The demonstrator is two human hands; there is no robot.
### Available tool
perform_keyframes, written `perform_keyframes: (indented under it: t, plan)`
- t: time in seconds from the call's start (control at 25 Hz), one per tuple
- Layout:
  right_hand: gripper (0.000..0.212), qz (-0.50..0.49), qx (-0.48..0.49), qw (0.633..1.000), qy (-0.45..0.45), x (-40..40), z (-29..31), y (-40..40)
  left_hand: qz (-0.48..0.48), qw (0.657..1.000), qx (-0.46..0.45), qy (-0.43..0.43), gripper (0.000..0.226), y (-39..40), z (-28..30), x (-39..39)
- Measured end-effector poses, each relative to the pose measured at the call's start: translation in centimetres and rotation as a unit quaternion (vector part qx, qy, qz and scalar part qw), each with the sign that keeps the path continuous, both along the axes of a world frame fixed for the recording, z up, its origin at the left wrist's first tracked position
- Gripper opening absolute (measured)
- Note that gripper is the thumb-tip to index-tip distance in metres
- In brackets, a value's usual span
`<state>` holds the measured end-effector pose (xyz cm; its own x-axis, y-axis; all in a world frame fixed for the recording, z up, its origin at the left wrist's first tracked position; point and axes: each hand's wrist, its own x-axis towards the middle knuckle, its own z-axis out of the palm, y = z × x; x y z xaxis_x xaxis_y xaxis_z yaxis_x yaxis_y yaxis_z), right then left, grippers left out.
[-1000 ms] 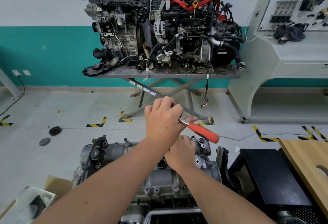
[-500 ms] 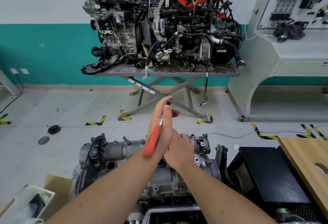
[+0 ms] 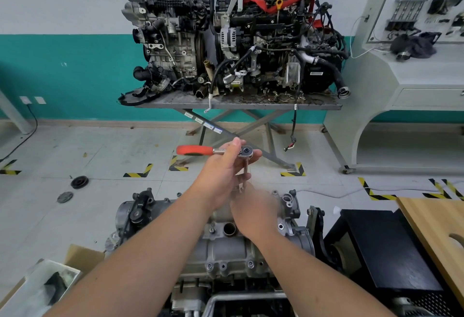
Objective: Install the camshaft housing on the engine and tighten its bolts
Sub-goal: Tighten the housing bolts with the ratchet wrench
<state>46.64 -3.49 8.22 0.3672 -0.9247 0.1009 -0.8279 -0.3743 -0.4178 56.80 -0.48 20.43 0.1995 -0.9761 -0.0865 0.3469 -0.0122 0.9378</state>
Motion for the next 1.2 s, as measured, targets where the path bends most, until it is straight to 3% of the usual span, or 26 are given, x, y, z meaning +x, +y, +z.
perform_keyframes:
  t: [0.08, 0.16, 0.32, 0.4, 0.52, 0.6, 0.68, 0.76, 0.92, 1.0, 1.04, 1.12, 1.2]
  plan:
    - [0.060, 0.000, 0.002, 1.000, -0.002, 0.0, 0.0, 0.0, -0.026, 0.998, 0.032, -0.043, 0.036, -0.4, 0.9, 0.9]
    - [0.061, 0.003, 0.003, 1.000, -0.003, 0.0, -0.1, -0.1, -0.029, 0.986, 0.074, -0.146, 0.034, -0.9, 2.3, 1.5]
    - [0.064, 0.003, 0.000, 1.000, -0.010, 0.0, -0.2, 0.0, -0.052, 0.926, 0.082, -0.364, 0.029, -1.9, 4.3, 0.7]
    - [0.064, 0.005, 0.003, 1.000, -0.007, -0.1, -0.1, 0.0, -0.058, 0.870, 0.053, -0.487, 0.031, -2.0, 4.9, -0.1]
    - [0.060, 0.008, 0.011, 1.000, -0.006, -0.1, 0.1, 0.0, -0.053, 0.728, 0.009, -0.683, 0.034, -1.6, 5.0, -0.9]
    - [0.054, 0.009, 0.011, 1.000, -0.007, -0.2, 0.2, 0.0, -0.063, 0.641, -0.043, -0.764, 0.029, -0.9, 4.3, -0.9]
    - [0.046, 0.003, 0.000, 1.000, -0.007, -0.2, 0.3, 0.1, -0.054, 0.595, -0.089, -0.797, 0.026, -0.2, 3.4, -0.4]
    - [0.039, -0.002, -0.001, 1.000, -0.018, -0.1, 0.2, 0.1, -0.018, 0.610, -0.148, -0.779, 0.028, 0.3, 2.0, -0.2]
    - [0.024, 0.024, 0.049, 0.998, -0.026, 0.5, -0.2, 0.1, 0.074, 0.739, -0.192, -0.642, 0.049, 1.7, -0.7, -1.3]
    - [0.011, 0.003, -0.014, 1.000, -0.009, 0.4, -0.3, 0.1, 0.083, 0.790, -0.197, -0.574, 0.066, 2.0, -1.8, -1.5]
    - [0.016, 0.004, -0.038, 0.999, 0.018, 0.3, -0.3, 0.0, 0.072, 0.820, -0.202, -0.531, 0.067, 2.1, -2.2, -1.5]
    - [0.045, 0.017, -0.026, 0.999, 0.036, 0.1, -0.2, -0.1, 0.046, 0.891, -0.188, -0.411, 0.050, 2.3, -2.5, -1.4]
    - [0.058, 0.010, -0.008, 1.000, 0.011, 0.1, -0.3, -0.2, 0.050, 0.931, -0.170, -0.320, 0.040, 2.4, -2.9, -1.5]
